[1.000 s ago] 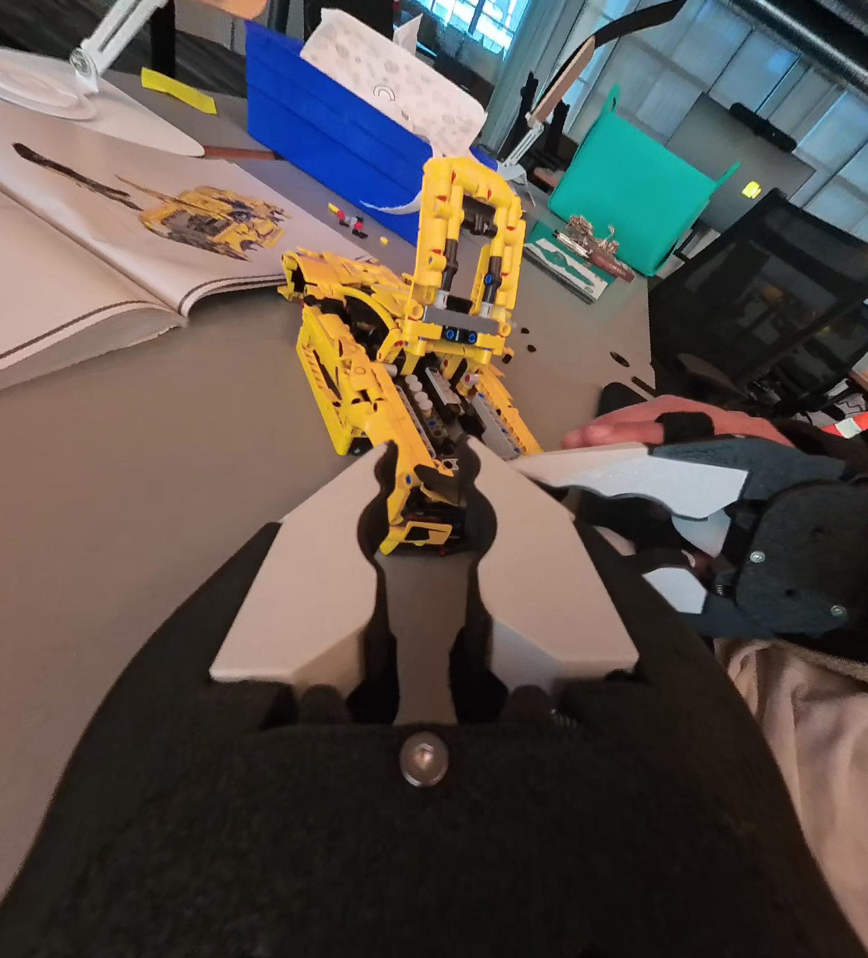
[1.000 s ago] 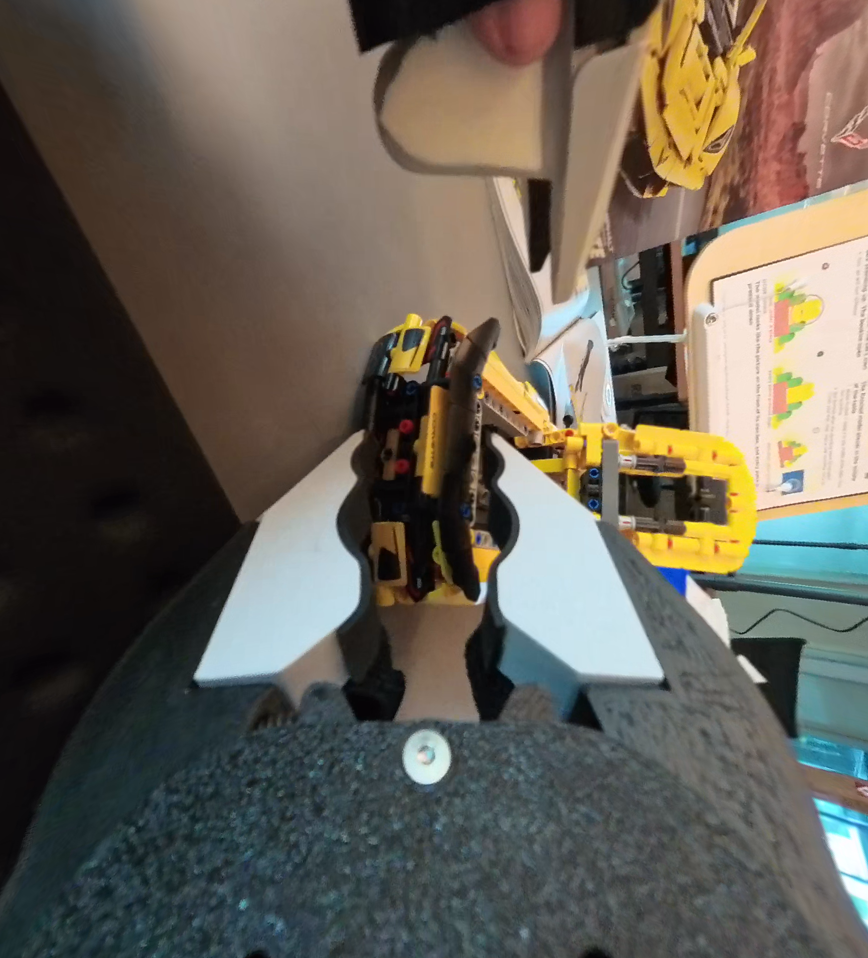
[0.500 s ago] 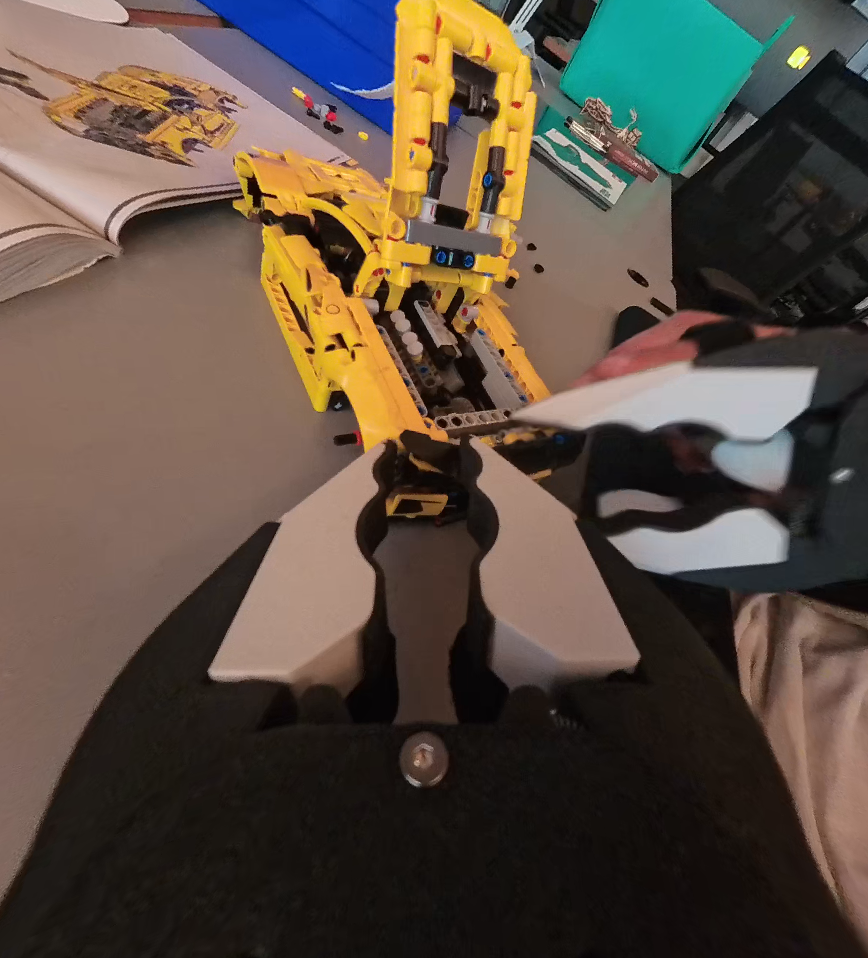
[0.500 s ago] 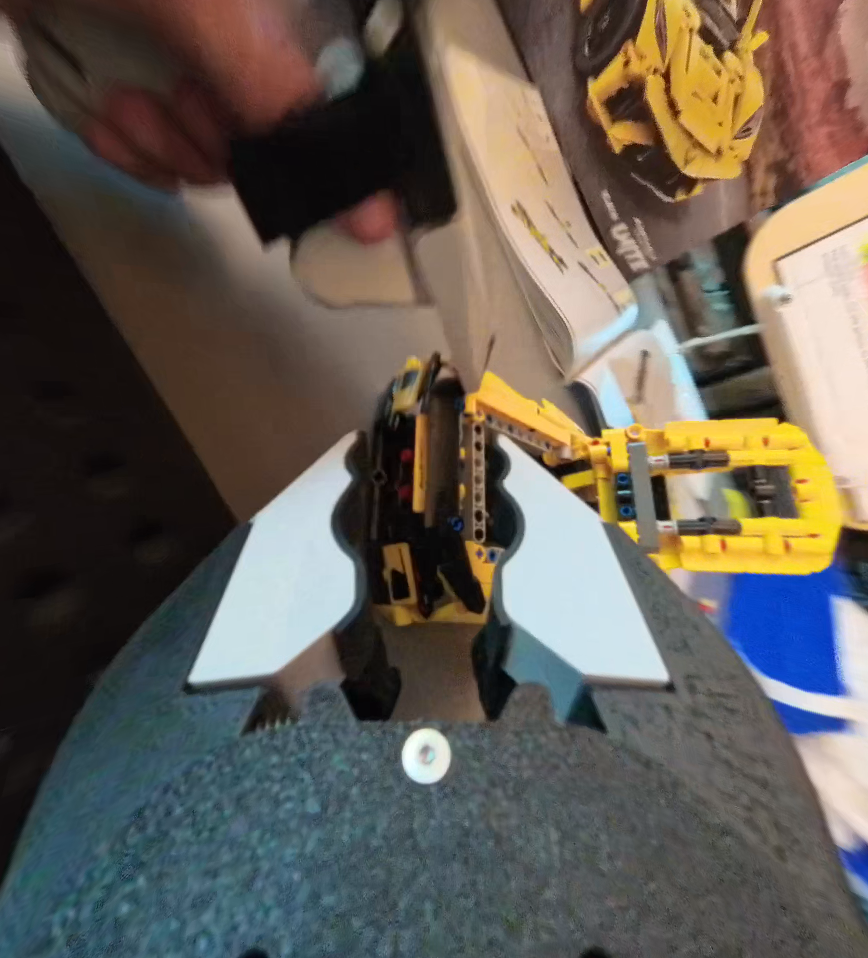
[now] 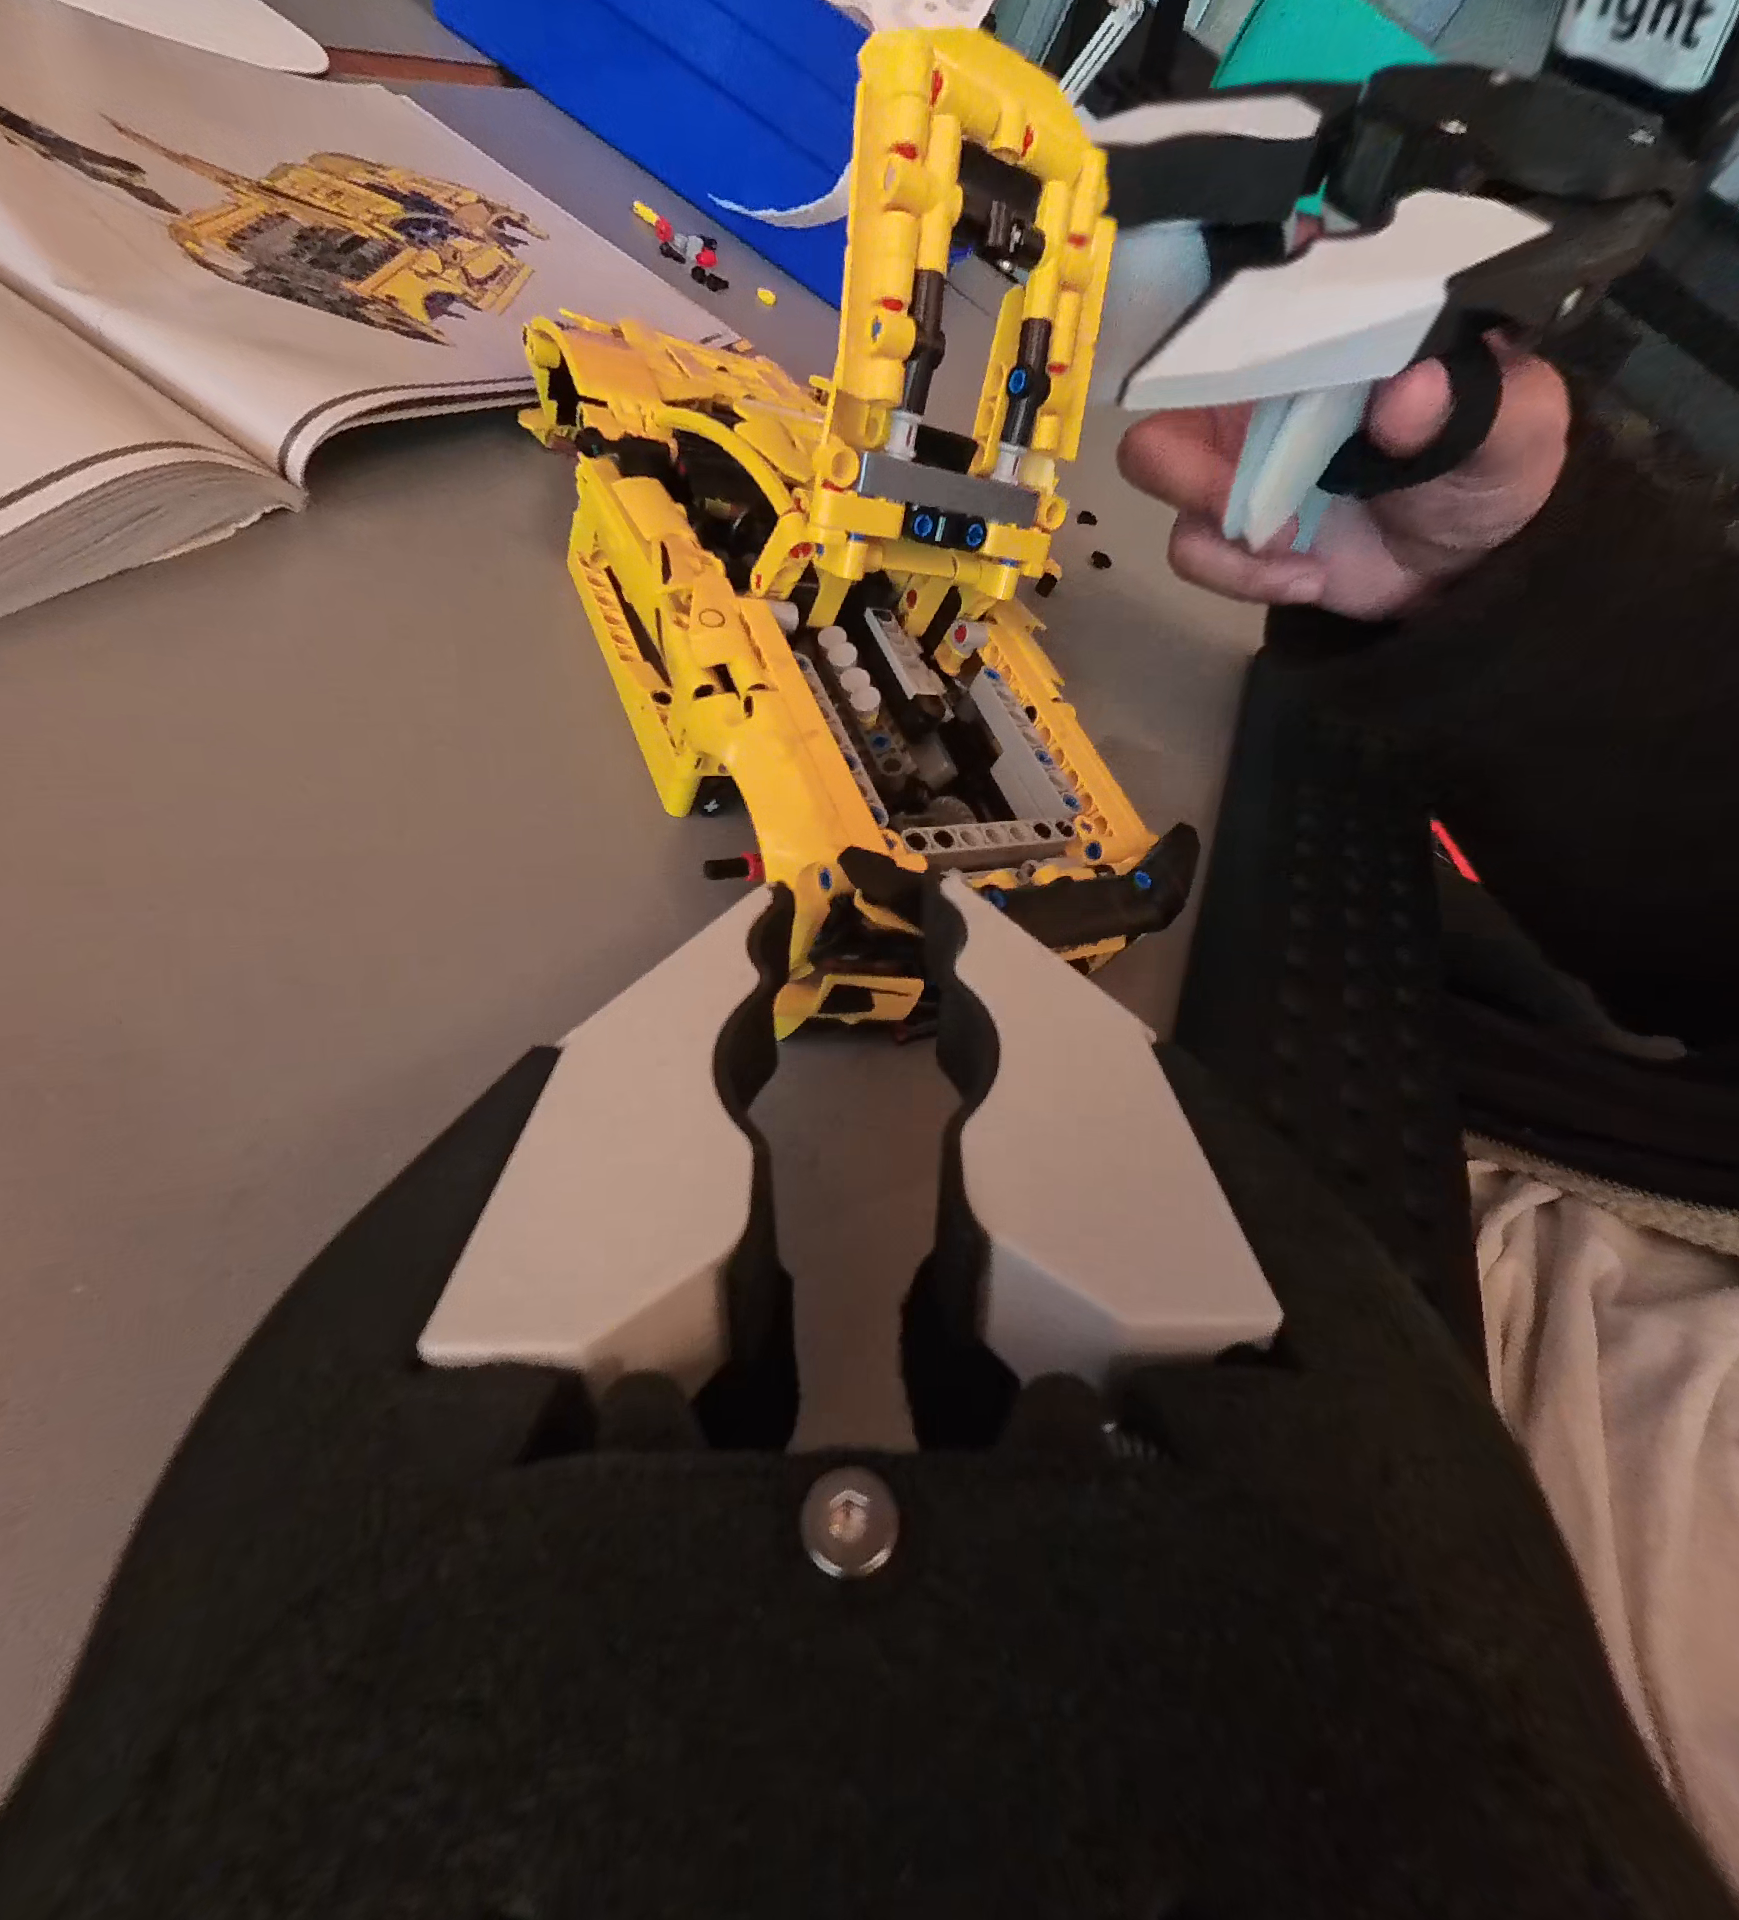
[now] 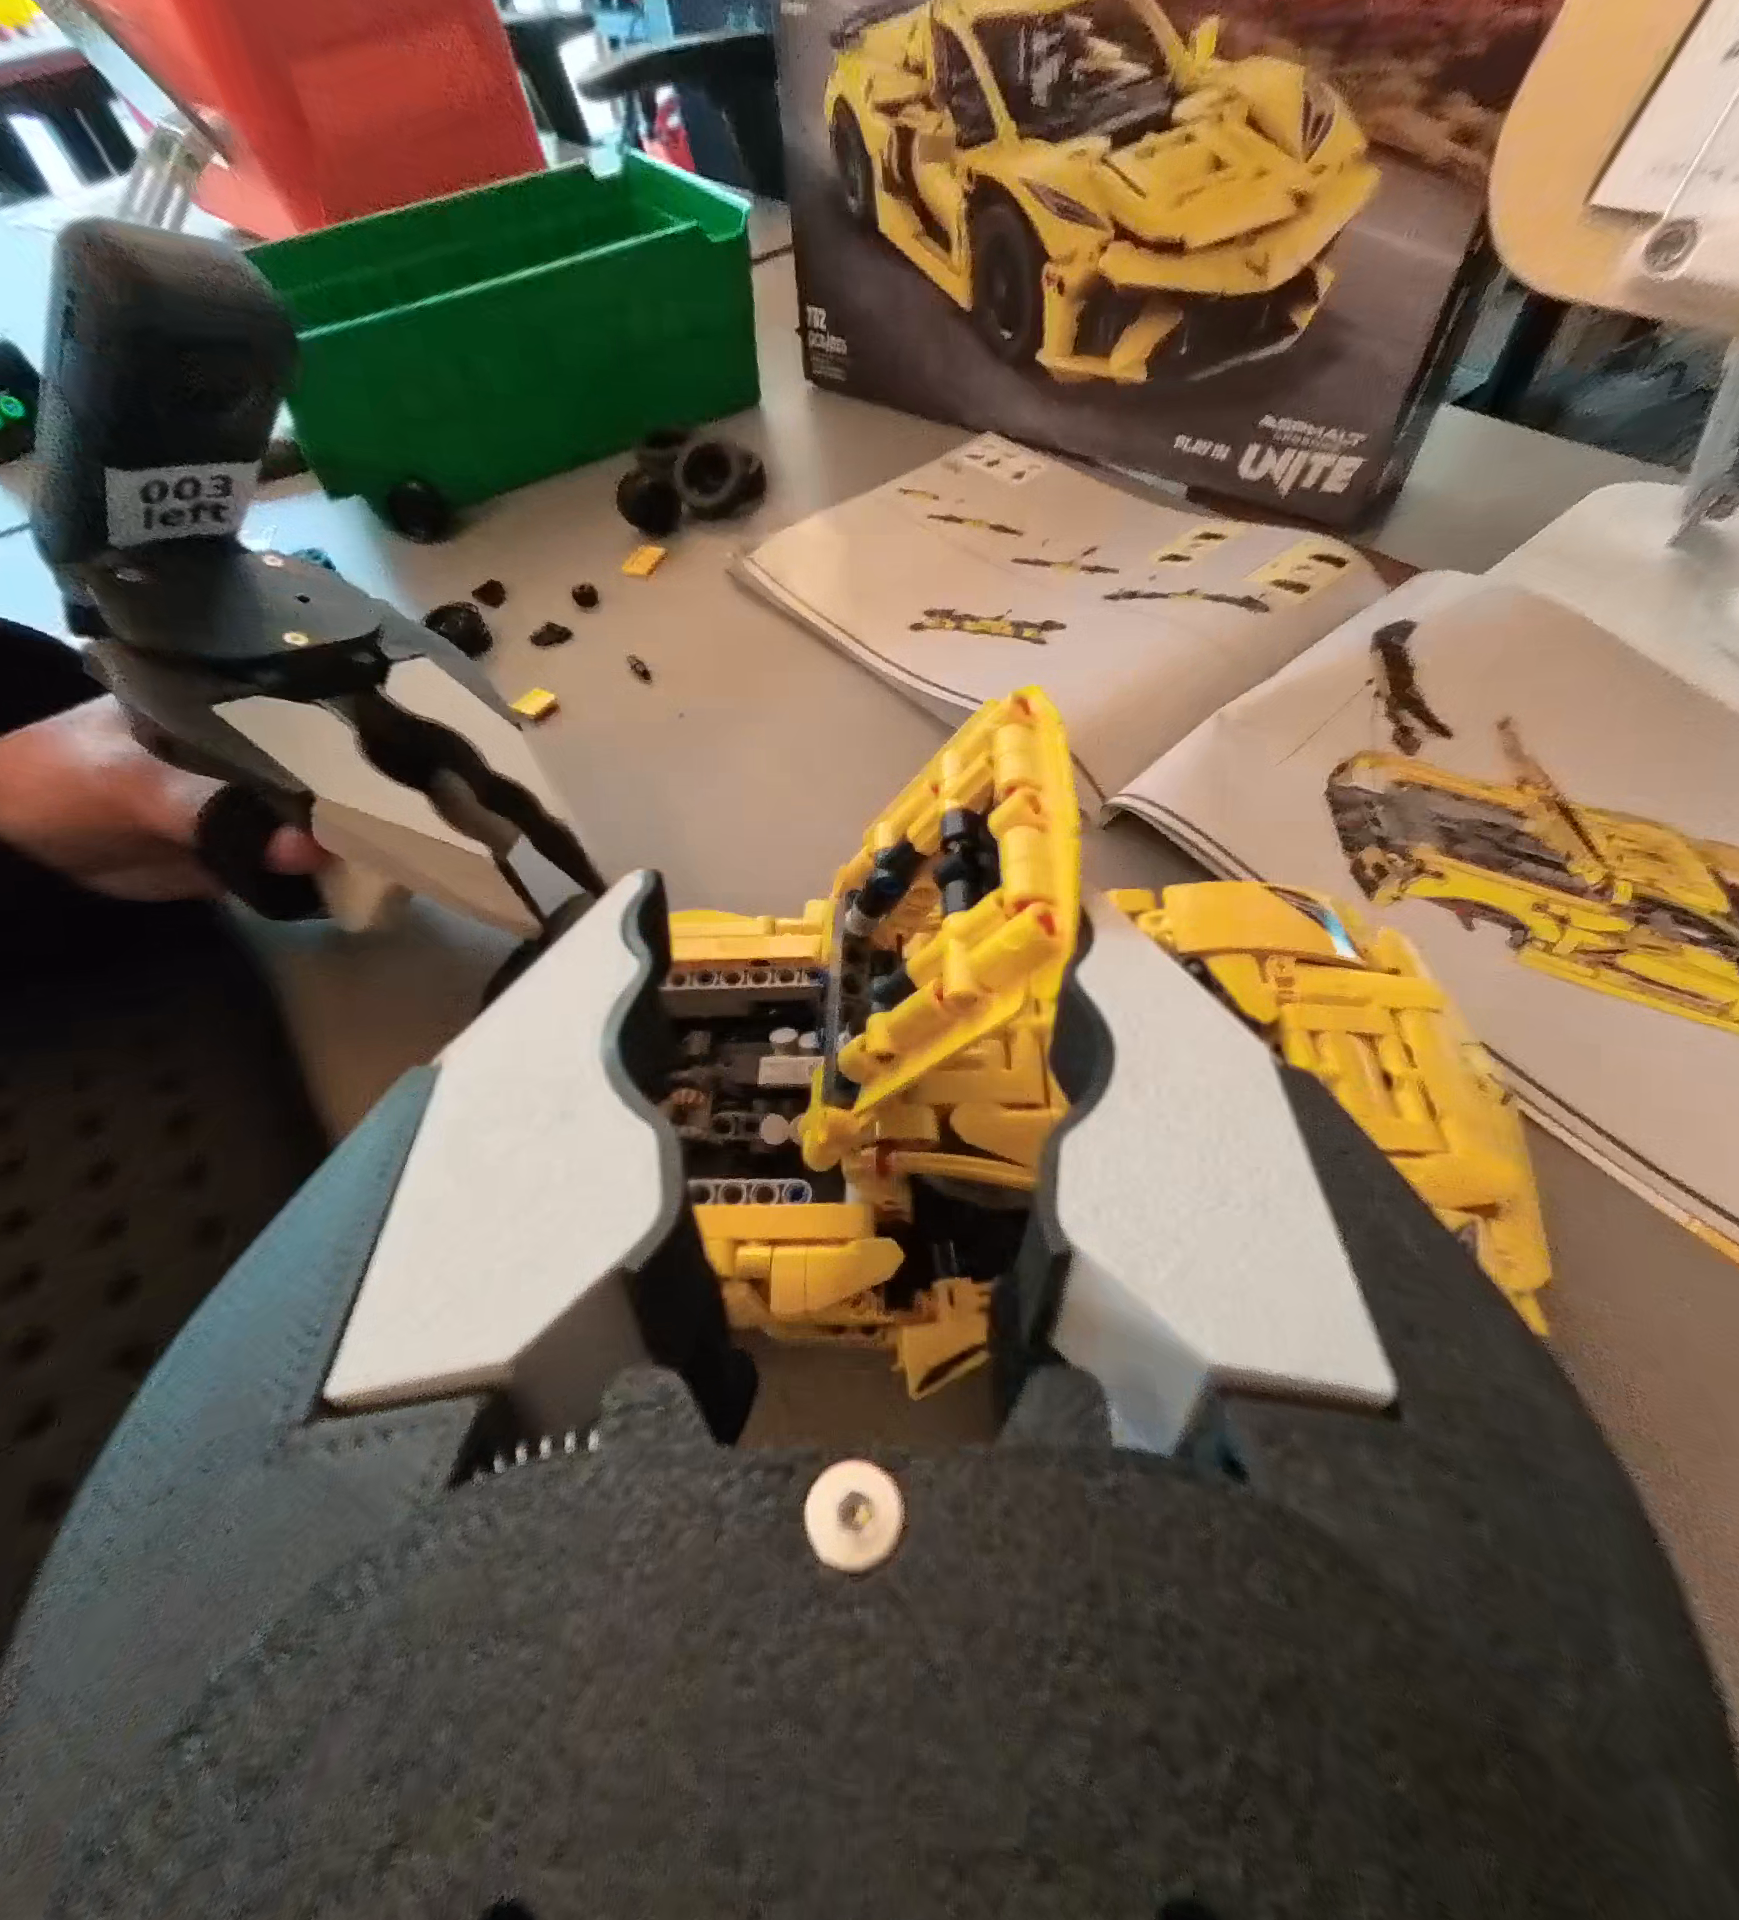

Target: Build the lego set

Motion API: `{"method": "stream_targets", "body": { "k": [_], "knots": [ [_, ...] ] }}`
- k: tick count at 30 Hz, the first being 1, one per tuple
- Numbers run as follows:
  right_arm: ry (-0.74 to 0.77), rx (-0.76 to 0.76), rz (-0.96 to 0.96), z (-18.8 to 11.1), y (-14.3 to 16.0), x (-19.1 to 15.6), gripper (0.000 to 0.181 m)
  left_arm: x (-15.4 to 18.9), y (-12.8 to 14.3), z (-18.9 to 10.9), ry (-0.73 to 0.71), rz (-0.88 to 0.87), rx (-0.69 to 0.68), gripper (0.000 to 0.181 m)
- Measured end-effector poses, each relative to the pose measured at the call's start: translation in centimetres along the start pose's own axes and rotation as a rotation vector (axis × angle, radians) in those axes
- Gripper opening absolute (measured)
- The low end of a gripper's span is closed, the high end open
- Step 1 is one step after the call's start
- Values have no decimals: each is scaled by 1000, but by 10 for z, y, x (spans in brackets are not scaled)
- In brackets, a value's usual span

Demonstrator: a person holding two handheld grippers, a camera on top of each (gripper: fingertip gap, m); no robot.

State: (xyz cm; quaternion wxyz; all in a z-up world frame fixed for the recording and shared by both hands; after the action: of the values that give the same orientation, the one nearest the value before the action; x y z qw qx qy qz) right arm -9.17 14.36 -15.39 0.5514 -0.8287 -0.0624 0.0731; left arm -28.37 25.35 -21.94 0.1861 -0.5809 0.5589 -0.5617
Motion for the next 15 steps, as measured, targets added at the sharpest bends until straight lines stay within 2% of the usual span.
{"method": "stream_targets", "body": {
  "k": [3,15],
  "knots": [
    [9,26,-35,-3,-1,-8,65,0,1,-2,2,-11,4,24],
    [-106,70,-27,-7,0,-41,56,-1,3,-2,20,-36,9,25]
  ]
}}
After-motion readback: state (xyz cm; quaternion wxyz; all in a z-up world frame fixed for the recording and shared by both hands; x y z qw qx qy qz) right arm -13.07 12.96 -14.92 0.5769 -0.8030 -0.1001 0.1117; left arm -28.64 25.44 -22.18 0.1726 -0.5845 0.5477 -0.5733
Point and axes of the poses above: each gripper's, where its closed fingertips meet, z out along the fingers, y out of its underside, x = y × z across the jaws, the point moved 8 cm from there along -z, back along the fingers, and after that the axes turned 6 degrees about y, right-handed, at the moved point
